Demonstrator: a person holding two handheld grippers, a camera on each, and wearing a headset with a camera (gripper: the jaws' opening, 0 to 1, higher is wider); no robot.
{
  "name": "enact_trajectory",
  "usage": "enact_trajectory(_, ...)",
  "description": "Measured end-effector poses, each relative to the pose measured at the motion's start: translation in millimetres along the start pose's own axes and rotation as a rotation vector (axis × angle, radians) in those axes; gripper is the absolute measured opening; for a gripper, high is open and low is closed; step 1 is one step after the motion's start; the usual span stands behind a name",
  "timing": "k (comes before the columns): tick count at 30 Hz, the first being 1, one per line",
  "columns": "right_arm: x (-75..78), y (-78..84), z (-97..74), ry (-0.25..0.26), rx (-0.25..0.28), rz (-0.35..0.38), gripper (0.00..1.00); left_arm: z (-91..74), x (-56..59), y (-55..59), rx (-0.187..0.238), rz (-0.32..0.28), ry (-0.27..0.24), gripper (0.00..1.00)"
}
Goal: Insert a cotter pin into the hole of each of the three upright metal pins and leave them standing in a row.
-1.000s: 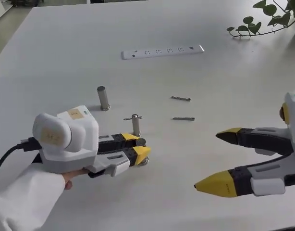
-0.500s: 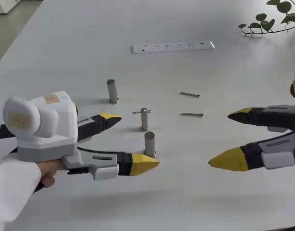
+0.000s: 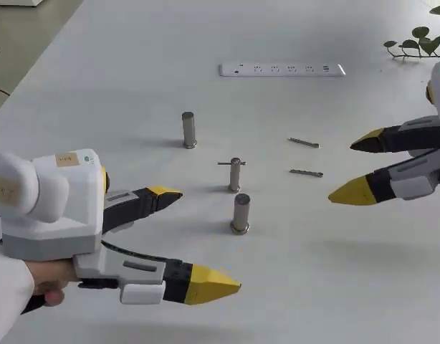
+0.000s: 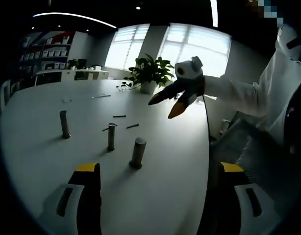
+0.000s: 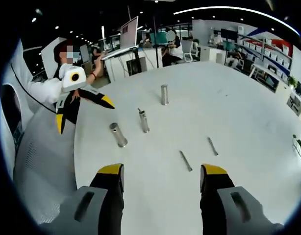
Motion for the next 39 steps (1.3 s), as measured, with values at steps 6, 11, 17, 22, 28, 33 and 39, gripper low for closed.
enact_trajectory(6, 27.4, -6.6, 22.3, -0.006, -0.083, -0.164, 0.41, 0.7, 4.5, 2.6, 0.053, -0.048, 0.007, 0.99)
enact_trajectory(11, 32.9, -6.0, 41.5, -0.021, -0.15, -0.223, 0.19, 1.9, 6.1, 6.0, 0.039, -0.047, 0.008, 0.99)
enact_trajectory(17, 32.5, -1.4, 62.5, -0.067, -0.223, -0.289, 0.13, 0.8, 6.6, 10.8, 0.022, -0.057, 0.012, 0.99)
enact_trajectory(22, 39.3, 3.1, 76.7, -0.076, -0.272, -0.307, 0.12, -1.3, 5.6, 14.6, 0.028, -0.073, 0.011, 0.99)
enact_trajectory(28, 43.7, -0.6, 84.3, -0.078, -0.29, -0.291, 0.1, -1.3, 3.7, 17.8, 0.051, -0.112, -0.005, 0.99)
enact_trajectory(33, 53.7, 1.6, 91.5, -0.073, -0.321, -0.344, 0.1, -2.4, 3.6, 19.0, 0.057, -0.123, -0.007, 0.99)
enact_trajectory(39, 55.5, 2.4, 95.0, -0.085, -0.337, -0.338, 0.04, -3.1, 5.1, 19.9, 0.061, -0.122, -0.005, 0.99)
Point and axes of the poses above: the centre of the closed fingertips' face, and the gripper's own axes: z roughly forward along the fingers, x roughly to its right, y roughly out of its underside, the point moved 9 cm from there along -z, roughly backward along the fingers, and after that the axes turned 10 degrees about y, right-handed, at the moved point
